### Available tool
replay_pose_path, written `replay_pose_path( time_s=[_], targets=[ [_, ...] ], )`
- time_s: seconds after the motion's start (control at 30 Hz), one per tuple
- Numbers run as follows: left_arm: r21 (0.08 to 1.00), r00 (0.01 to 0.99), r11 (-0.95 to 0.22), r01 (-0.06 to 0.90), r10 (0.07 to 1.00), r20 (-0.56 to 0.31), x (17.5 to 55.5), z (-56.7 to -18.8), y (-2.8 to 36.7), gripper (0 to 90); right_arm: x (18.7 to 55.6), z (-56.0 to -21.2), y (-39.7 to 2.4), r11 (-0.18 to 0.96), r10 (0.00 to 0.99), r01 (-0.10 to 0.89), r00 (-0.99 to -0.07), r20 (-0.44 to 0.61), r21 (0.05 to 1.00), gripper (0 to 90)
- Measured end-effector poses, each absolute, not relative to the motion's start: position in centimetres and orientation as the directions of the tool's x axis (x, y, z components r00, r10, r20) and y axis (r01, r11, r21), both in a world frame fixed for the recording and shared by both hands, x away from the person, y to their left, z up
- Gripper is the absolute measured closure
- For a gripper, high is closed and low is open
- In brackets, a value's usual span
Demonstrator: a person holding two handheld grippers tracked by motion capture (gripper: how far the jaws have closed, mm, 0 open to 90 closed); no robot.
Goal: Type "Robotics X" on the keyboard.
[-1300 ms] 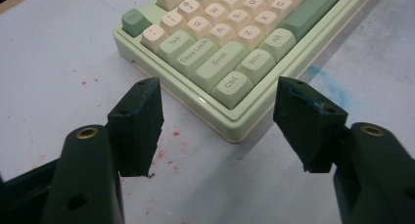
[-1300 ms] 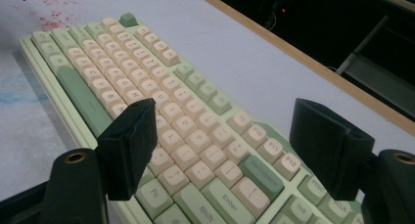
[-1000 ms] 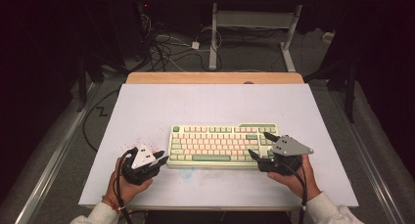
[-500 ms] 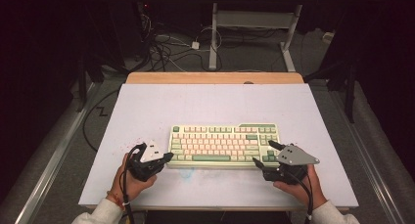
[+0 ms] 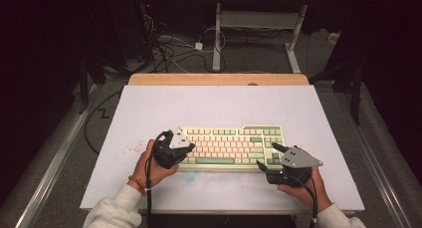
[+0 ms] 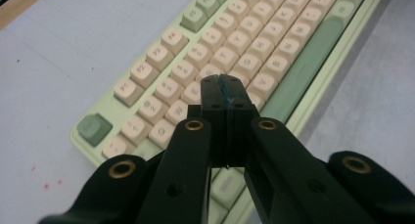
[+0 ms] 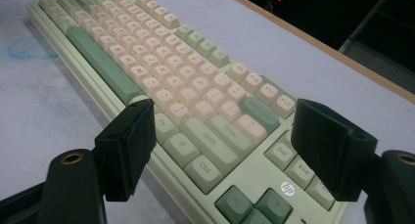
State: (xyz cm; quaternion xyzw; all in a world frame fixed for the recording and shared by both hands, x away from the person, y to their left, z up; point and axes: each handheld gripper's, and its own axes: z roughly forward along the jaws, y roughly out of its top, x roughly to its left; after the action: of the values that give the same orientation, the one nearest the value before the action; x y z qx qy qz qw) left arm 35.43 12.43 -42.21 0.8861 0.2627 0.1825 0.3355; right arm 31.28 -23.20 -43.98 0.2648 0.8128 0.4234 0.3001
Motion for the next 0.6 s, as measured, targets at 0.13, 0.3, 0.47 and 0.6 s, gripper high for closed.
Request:
replay_pose_path(
  time_s=[0.13, 0.3, 0.47, 0.6],
  targets=[
    [0.695, 0.807, -0.639, 0.33, 0.573, 0.145, 36.6, -42.0, 10.9, 87.6, 31.2, -44.0, -23.1, 0.509, 0.676, 0.174, -0.688, -0.265, 0.843, 25.8],
    [0.665, 0.822, -0.663, 0.345, 0.555, 0.126, 37.9, -42.6, 9.2, 87.5, 31.3, -44.2, -23.1, 0.511, 0.672, 0.179, -0.693, -0.261, 0.841, 25.9],
    [0.634, 0.832, -0.69, 0.348, 0.539, 0.131, 38.9, -43.0, 7.6, 87.5, 31.3, -44.3, -23.1, 0.517, 0.664, 0.18, -0.701, -0.26, 0.837, 25.7],
    [0.606, 0.84, -0.712, 0.354, 0.527, 0.13, 39.6, -43.3, 6.7, 87.5, 31.3, -44.4, -23.0, 0.52, 0.662, 0.18, -0.703, -0.26, 0.835, 25.7]
  ],
)
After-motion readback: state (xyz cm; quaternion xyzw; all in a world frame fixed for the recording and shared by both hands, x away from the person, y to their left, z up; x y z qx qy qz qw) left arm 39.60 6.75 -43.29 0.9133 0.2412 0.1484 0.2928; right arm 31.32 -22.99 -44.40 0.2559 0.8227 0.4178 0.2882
